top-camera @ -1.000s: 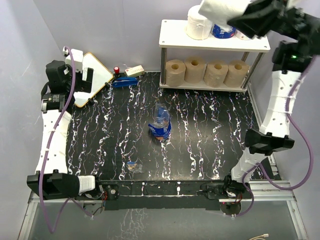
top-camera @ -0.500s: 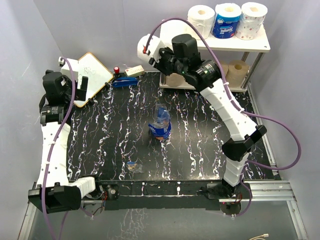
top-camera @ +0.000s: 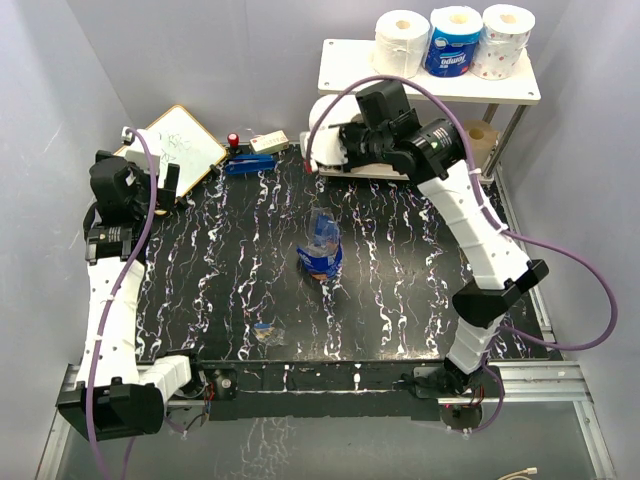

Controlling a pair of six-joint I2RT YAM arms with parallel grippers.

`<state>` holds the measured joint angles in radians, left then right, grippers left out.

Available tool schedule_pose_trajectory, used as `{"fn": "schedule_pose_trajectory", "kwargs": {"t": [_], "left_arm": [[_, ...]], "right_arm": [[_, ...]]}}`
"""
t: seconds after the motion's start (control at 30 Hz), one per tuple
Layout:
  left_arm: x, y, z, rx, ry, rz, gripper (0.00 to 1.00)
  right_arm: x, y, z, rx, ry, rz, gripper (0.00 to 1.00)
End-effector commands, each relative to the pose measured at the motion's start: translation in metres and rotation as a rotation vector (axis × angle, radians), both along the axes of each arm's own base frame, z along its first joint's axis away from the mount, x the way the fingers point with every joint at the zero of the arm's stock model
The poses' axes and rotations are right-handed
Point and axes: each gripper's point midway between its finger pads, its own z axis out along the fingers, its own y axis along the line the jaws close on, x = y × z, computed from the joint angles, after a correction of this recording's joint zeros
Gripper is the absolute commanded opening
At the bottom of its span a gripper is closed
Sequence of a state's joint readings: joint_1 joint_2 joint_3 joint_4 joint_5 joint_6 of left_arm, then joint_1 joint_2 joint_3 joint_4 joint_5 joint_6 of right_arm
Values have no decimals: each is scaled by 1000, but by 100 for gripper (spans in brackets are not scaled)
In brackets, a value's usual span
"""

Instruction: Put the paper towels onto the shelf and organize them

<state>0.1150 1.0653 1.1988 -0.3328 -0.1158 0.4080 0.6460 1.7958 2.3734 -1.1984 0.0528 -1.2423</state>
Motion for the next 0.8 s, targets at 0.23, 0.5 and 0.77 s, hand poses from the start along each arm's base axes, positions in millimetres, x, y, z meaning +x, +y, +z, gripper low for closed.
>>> {"fn": "schedule_pose_trajectory", "kwargs": {"t": [0.23,0.5,0.77], "left_arm": [[-4,-6,20,-29,-98,-20,98],[-9,-10,20,-50,-114,-27,98],[-18,-18,10,-104,-119,-45,98]], "right_arm": [[-8,-59,-14,-705,-196,210,0],[10,-80,31,-984,-350,235,0],[-94,-95,-177,-917,152,657,0]]}}
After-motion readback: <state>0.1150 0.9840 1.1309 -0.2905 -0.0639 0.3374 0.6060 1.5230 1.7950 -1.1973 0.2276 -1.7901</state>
